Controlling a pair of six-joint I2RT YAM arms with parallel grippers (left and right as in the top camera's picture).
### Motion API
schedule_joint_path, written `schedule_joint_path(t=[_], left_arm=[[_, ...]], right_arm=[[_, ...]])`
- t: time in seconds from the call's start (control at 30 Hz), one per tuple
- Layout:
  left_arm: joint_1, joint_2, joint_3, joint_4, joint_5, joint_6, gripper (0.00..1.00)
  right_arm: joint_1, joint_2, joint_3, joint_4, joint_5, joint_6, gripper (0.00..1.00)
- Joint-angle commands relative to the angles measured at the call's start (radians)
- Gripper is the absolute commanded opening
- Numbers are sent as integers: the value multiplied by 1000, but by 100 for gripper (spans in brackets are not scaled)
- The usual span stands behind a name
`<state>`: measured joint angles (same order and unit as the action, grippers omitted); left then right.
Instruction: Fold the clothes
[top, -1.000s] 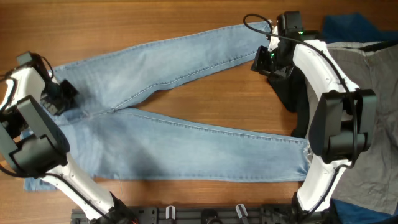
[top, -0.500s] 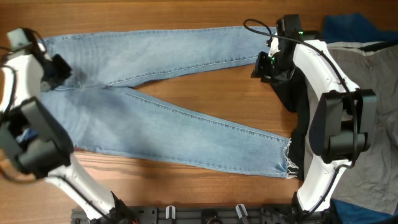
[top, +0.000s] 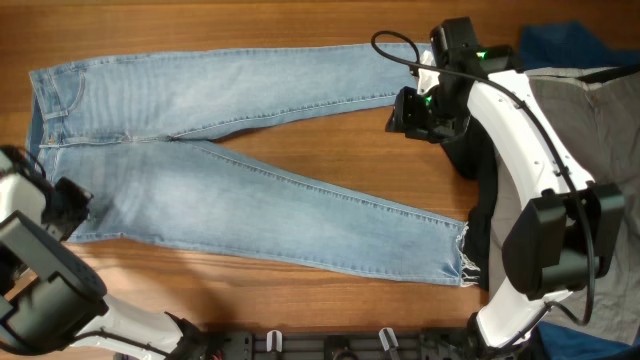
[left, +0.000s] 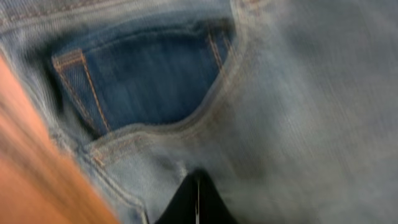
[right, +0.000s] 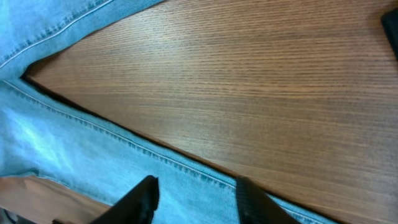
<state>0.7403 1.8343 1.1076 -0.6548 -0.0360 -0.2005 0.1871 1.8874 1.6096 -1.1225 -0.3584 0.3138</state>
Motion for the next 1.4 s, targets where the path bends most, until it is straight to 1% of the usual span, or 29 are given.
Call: schedule_joint_path(t=[0.0,0.03,0.1,0.17,0.2,0.27,0.3,0.37,0.43,0.5,0.53,0.57,0.6,0.63,0.67,0.7,0.73,0.77,0.83,0.87,0.93,0.97,1.0,1.07,1.13,1.17,1.23,1.3,1.37], left_arm=[[50,-5,-127,225,-40,-21,4],[66,-5,-132,290,-92,-20,4],[98,-5,-132,357,-96,-21,5],[130,-5,-129,379,-96,-21,6],[146,-5,-126,377,-65,-21,6],[148,-5,-117,377,19,-20,8],[147,-8,-109,373,39,-19,10],[147,-11,-84,350,39,-13,11],[147,-11,-65,335,39,-13,13],[148,-11,-66,325,39,-13,14],[148,-11,-66,323,39,-13,16],[148,-11,-65,322,39,-13,17],[148,-11,-66,321,39,-13,20],[148,-11,-66,321,39,-13,27],[148,-11,-66,317,39,-13,40],[148,-11,-66,313,39,-13,50],[148,-11,-65,313,40,-13,56],[148,-11,-65,310,39,-13,60],[148,-11,-65,306,39,-13,64],[148,-11,-65,305,39,-13,65],[148,-11,-65,303,39,-13,68],[148,-11,-65,301,39,-13,68],[148,-12,-65,299,40,-13,68],[148,-21,-65,295,62,-14,69],[148,-40,-61,295,97,-13,70],[148,-57,-58,295,99,-13,70],[148,-103,-58,294,99,-13,72],[148,-128,-58,275,99,-13,72],[148,-131,-58,249,99,-13,73]], right_arm=[[2,5,-2,-44,45,12,49],[2,7,-13,-67,92,37,50],[2,7,-65,-74,123,91,56],[2,7,-142,-56,122,118,56],[2,7,-228,-40,122,153,55],[2,7,-330,-17,111,168,47],[2,7,-368,-5,90,169,41],[2,7,-453,39,45,204,27],[5,7,-546,142,-8,221,18],[5,7,-615,234,-9,287,6],[5,7,-653,303,-5,331,4],[5,7,-684,387,19,392,4],[5,7,-705,466,42,430,5],[2,7,-716,556,75,483,4],[-3,7,-714,665,109,497,4],[-18,7,-696,733,121,497,4],[-39,7,-668,756,124,494,4],[-65,6,-638,755,122,458,4],[-126,-1,-540,698,109,289,4],[-142,-12,-495,642,83,231,5],[-149,-51,-400,494,42,146,16],[-149,-82,-377,426,32,130,25],[-149,-106,-373,387,31,135,31],[-150,-160,-373,257,48,173,50],[-150,-157,-381,129,129,192,57],[-152,-153,-407,108,162,191,59],[-181,-143,-492,127,182,212,59],[-212,-138,-568,185,174,249,53],[-219,-138,-626,244,175,247,51]])
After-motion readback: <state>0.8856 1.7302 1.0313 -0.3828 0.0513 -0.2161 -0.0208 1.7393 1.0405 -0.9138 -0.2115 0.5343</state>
